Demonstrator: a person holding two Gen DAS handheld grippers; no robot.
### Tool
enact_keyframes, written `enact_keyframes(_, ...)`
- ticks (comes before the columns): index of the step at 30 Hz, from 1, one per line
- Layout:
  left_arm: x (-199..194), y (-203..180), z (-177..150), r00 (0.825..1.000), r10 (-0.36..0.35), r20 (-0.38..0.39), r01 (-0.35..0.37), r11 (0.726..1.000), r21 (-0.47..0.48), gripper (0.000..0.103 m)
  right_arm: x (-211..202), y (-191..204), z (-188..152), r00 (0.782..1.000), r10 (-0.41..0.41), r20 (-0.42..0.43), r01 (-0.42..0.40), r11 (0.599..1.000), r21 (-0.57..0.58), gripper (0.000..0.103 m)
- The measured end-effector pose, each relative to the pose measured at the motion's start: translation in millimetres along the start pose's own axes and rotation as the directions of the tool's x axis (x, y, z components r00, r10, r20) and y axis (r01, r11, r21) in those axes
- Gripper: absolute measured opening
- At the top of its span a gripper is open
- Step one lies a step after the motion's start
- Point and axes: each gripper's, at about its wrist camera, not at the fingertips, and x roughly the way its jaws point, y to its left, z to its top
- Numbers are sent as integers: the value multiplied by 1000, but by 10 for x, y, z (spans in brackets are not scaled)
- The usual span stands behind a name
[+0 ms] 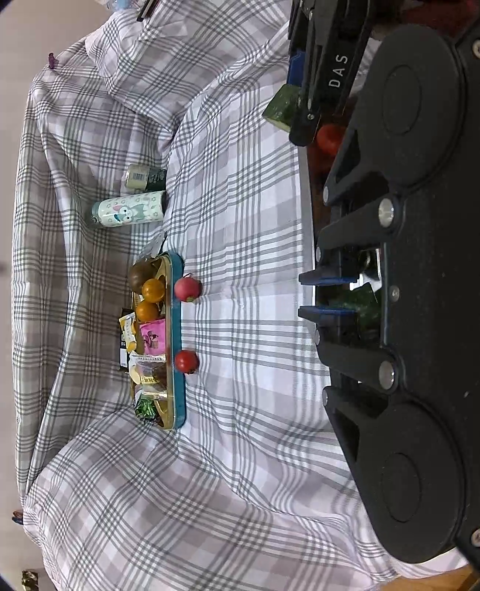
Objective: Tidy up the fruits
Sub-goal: 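Carry both cucumber pieces over the steel tray with both tools, then lower the cucumber pieces into the tray and open both tools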
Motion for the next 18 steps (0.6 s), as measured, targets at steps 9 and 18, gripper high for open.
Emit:
enact_keyframes(9,-18,24,-216,999,41,-12,-41,999,0,15,4,158,-170,998,56,-41,-60,992,-110,51)
enact_keyframes(18,-18,30,-278,999,33,-8,-33,999,-1,17,47,226,-196,995,77,-65,-86,986,-143,52)
